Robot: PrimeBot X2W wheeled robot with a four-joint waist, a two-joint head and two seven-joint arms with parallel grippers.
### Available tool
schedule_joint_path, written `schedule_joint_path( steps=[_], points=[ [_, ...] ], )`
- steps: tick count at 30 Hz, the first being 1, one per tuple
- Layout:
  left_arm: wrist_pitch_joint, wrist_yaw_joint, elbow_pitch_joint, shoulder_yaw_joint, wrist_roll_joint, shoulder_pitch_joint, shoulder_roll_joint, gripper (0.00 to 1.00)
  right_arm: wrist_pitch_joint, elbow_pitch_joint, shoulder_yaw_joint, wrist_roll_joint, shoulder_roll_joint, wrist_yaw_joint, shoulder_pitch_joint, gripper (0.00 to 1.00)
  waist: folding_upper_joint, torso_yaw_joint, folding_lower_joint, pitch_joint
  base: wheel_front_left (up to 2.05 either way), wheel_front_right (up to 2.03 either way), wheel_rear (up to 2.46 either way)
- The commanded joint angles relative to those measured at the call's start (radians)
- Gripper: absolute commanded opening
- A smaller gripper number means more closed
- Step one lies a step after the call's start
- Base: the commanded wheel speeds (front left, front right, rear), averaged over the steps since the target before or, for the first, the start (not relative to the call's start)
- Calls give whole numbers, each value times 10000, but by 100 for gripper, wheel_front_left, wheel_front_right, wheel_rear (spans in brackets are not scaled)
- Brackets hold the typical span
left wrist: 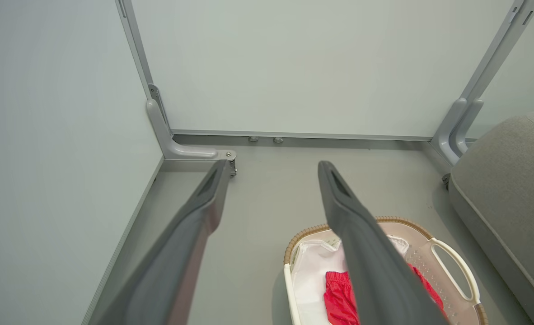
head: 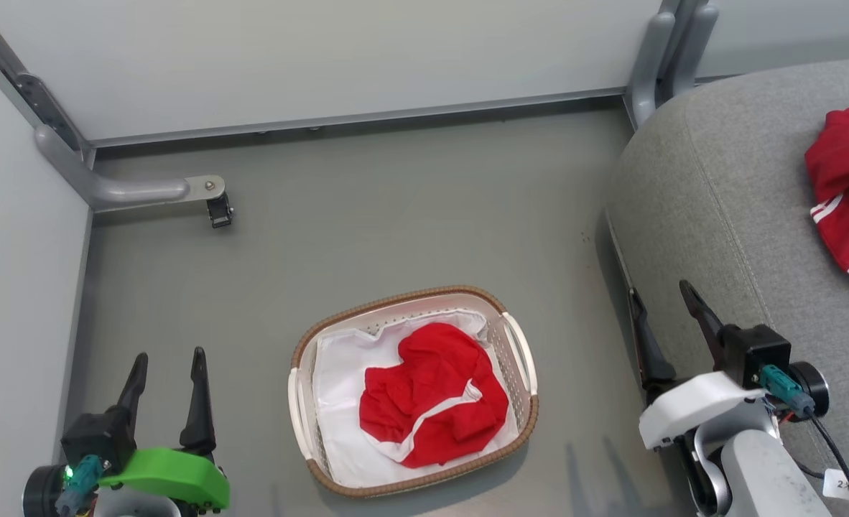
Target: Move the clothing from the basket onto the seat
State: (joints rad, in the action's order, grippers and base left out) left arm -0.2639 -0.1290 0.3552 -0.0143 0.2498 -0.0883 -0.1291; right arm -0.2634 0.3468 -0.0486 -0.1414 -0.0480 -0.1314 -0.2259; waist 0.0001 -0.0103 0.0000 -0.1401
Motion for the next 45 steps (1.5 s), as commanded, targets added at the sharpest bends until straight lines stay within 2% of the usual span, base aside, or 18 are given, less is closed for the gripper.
schedule_joint_path(
  steps=[1,10,19,25,31,45],
  points=[
    [-9,-33,-16,21,-74,269,53,100,-18,41,51,-72,-54,14,253,100,-1,-125,0,353,0,0,0],
    [-9,-33,35,-170,-209,1048,260,100,-18,206,33,-431,-51,14,864,100,-1,-31,0,864,0,0,0],
    [-9,-33,71,-552,-25,906,219,100,-18,44,2,-314,-52,14,676,100,-1,21,0,645,0,0,0],
    [-7,-33,308,-1262,305,89,153,100,-20,-324,-293,-227,-51,14,-43,100,-1,321,0,-384,0,0,0],
    [-7,-34,764,-2400,810,-1175,-168,100,-18,-1035,-573,-358,-54,14,-1230,100,-1,902,0,-1926,0,0,0],
    [-9,-34,2331,-5334,2326,-3800,-1408,100,-18,-2529,-762,-876,-41,14,-3173,100,-1,2134,0,-4667,0,0,0]
  ],
)
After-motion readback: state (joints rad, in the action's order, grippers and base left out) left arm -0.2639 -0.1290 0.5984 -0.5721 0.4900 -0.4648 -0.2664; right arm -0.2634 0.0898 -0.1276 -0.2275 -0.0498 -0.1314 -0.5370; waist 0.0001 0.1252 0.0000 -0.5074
